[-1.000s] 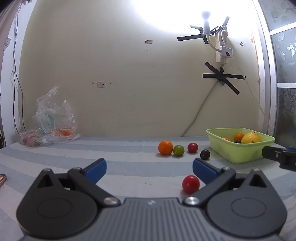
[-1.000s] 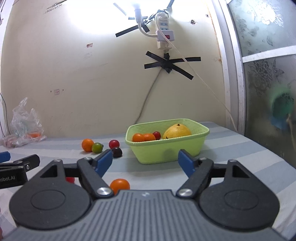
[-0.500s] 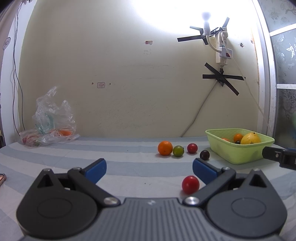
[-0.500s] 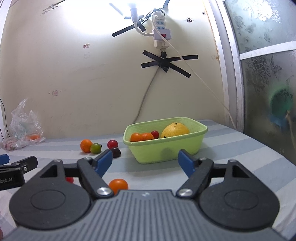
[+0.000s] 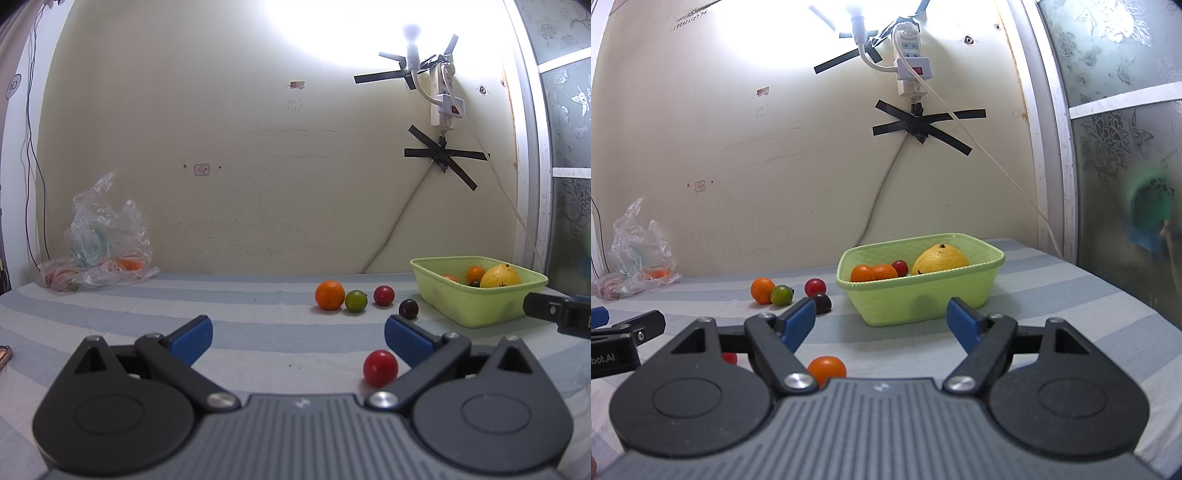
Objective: Organize fruits
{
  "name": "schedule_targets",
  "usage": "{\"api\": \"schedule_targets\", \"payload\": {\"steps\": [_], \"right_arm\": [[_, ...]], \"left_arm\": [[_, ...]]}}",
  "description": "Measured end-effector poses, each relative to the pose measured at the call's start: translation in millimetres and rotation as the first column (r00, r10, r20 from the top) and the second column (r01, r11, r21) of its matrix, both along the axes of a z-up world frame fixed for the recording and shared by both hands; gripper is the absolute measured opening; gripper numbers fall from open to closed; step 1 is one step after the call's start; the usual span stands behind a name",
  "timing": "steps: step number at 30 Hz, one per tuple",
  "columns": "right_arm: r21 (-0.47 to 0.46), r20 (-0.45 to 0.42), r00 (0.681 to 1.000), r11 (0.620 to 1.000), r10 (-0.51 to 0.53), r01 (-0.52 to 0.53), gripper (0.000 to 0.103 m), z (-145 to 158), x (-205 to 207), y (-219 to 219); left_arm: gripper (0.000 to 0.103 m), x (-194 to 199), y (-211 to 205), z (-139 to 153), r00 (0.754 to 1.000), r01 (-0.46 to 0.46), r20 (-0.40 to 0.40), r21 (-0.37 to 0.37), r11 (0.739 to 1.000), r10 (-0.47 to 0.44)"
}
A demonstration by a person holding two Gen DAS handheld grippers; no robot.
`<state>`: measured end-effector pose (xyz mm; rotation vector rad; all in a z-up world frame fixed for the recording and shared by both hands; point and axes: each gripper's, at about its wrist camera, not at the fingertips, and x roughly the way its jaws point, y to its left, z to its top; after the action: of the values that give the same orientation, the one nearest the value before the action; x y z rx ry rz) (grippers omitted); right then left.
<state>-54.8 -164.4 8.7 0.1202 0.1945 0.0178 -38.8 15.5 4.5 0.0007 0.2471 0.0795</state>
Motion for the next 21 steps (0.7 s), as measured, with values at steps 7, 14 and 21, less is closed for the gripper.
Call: {"api": "schedule_targets", "payload": {"steps": [7,14,21], "right_arm": [[0.000,-0.001,1.000,1.000,0.000,0.000,0.080,-0.3,0.3,0.1],[-0.001,-0.001,1.000,1.000,0.000,0.000,0.080,-0.5,0.6,0.0],[-0.001,-0.003,1.000,1.000,0.000,0.000,0.080,-0.6,0.7,-0.2]], "left_arm": [[0.103,-0.4,-0.7,-0.1,1.000,-0.002,0.000,0.000,1.000,0.002],[0.103,0.0,-0.5,-0.5,1.000,-0.001,0.000,-0.001,1.000,0.001],[0.103,-2.8,-3.1,-0.8,1.000,0.007,0.006,0.000,1.000,-0.007]]}}
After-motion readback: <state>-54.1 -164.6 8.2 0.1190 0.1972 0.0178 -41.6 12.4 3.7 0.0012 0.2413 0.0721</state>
